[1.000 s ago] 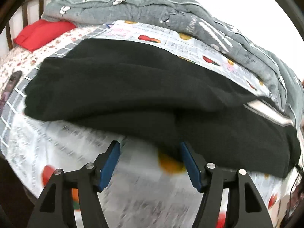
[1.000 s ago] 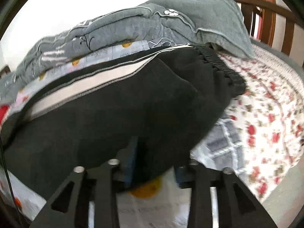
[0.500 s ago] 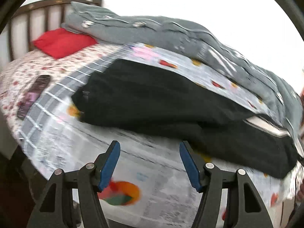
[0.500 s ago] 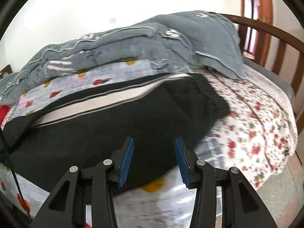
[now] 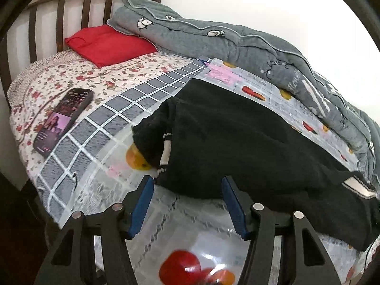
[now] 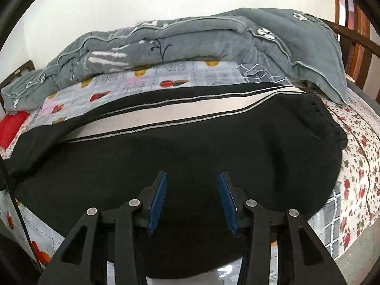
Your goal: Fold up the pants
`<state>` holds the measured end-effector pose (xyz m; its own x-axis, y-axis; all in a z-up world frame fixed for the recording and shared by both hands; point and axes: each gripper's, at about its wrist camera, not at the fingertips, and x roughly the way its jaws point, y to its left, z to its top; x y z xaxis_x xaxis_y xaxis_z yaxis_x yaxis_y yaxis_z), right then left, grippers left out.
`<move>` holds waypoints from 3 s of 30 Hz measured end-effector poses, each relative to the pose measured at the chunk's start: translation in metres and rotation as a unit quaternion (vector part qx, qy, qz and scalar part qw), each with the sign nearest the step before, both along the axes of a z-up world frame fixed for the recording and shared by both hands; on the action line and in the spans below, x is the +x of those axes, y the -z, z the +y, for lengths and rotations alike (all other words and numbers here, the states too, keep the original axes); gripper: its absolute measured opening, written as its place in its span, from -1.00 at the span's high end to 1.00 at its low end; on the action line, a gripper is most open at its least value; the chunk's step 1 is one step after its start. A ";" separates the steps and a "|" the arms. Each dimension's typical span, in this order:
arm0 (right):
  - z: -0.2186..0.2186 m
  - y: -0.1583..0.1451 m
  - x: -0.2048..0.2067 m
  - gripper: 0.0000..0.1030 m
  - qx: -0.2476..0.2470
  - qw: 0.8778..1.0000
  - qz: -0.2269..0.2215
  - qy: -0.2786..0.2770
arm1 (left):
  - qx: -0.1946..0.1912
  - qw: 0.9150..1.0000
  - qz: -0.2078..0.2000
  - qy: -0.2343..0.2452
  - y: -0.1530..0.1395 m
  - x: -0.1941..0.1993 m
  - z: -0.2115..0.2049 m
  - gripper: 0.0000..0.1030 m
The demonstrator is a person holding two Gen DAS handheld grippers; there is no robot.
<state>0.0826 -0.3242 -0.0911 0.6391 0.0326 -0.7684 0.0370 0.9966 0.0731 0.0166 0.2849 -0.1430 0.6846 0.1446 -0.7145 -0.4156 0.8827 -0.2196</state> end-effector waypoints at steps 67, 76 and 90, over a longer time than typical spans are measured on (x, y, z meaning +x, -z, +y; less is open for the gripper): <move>0.029 0.015 0.024 0.14 -0.008 0.999 0.052 -0.001 | -0.029 0.997 -0.065 -0.010 -0.031 0.125 0.020 -0.64; 0.007 0.005 -0.004 0.17 -0.001 1.000 0.025 0.006 | -0.013 0.995 -0.023 0.095 -0.034 0.105 -0.070 -0.64; -0.184 0.015 -0.021 -0.16 0.084 0.975 -0.033 0.202 | -0.034 0.987 -0.009 0.158 -0.036 0.097 -0.175 -0.64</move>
<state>0.0619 -0.5087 -0.1065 0.6732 -0.1097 -0.7313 0.4133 0.8759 0.2491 0.1137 0.1098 -0.1071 0.6997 -0.1267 -0.7031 -0.1174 0.9504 -0.2881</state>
